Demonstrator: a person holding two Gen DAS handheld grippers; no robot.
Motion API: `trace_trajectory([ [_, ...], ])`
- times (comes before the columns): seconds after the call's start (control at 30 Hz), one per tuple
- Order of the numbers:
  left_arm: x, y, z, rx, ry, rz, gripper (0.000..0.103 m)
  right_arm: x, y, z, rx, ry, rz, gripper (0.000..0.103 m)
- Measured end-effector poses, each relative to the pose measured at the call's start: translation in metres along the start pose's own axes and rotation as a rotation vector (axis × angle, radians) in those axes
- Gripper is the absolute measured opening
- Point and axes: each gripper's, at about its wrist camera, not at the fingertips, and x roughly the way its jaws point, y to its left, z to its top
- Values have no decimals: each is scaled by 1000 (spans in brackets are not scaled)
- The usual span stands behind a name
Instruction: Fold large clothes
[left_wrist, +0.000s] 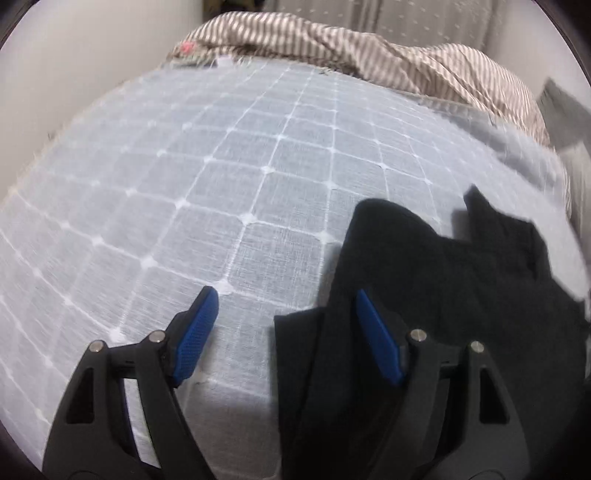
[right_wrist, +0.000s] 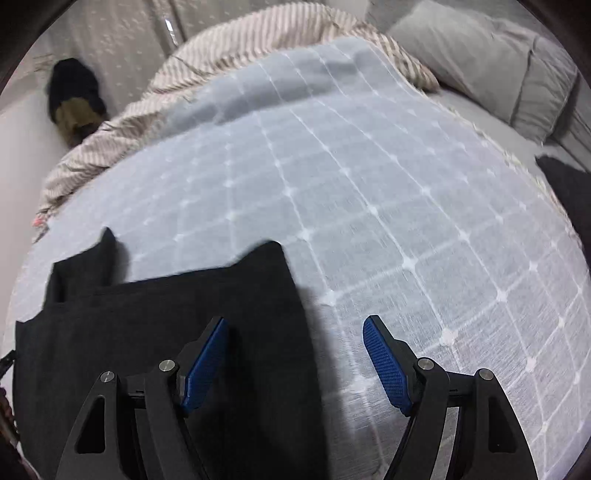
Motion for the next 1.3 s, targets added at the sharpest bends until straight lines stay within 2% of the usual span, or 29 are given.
trace_trajectory([
  [0.03,2,-4,1,4,0,-25,72,3,0,-1,-3,3,22,65],
  [0.1,4,-17,2,40,-5,-65,48,3,11,-1,-35,-24,92,30],
  [0.13,6,-26,4,58,-2,-86,37,2,18,0,-52,-42,89,24],
  [0.17,9,-35,7,73,7,-119,2,1,25,4,-67,-62,73,10],
  [0.23,5,-40,12,49,-25,-128,3,-5,36,11,-91,-90,54,7],
  [0.37,-35,-42,32,-15,-215,-193,3,-32,47,34,-40,-226,68,5],
  [0.47,-44,-45,51,-28,-300,-172,3,-38,53,53,-35,-300,60,5],
  [0.57,-22,-44,64,-68,-280,-127,3,-19,64,68,-44,-304,21,5],
  [0.63,5,-43,61,-81,-223,-73,3,8,68,72,-47,-260,2,5],
  [0.67,24,-43,58,-82,-179,-35,3,21,69,74,-48,-237,-7,6],
  [0.73,59,-41,47,-71,-99,96,0,53,70,66,-56,-160,-37,6],
  [0.77,69,-36,44,-86,-58,118,0,69,67,61,-47,-113,-50,8],
  [0.8,79,-27,42,-129,-8,101,0,78,62,58,-27,-80,-43,12],
  [0.83,80,-21,42,-167,7,79,0,83,57,56,2,-53,-31,16],
  [0.9,66,-17,45,-193,-32,50,1,75,50,57,50,-68,-40,29],
  [0.93,54,-19,48,-186,-64,38,3,67,50,58,56,-86,-63,31],
  [0.97,45,-22,50,-178,-85,31,11,60,53,59,55,-100,-77,34],
  [1.0,33,-29,52,-165,-110,18,25,51,58,59,50,-121,-80,37],
  [1.03,24,-35,54,-153,-128,-2,33,44,65,60,43,-136,-71,41],
  [1.1,8,-54,55,-118,-143,-60,59,28,87,58,19,-172,-27,72],
  [1.2,5,-81,51,-66,-95,-171,67,22,120,51,-36,-184,53,75],
  [1.27,19,-92,48,-43,-47,-172,67,34,132,43,-48,-120,101,75],
  [1.3,28,-95,45,-36,-19,-145,67,38,132,40,-45,-105,103,75],
])
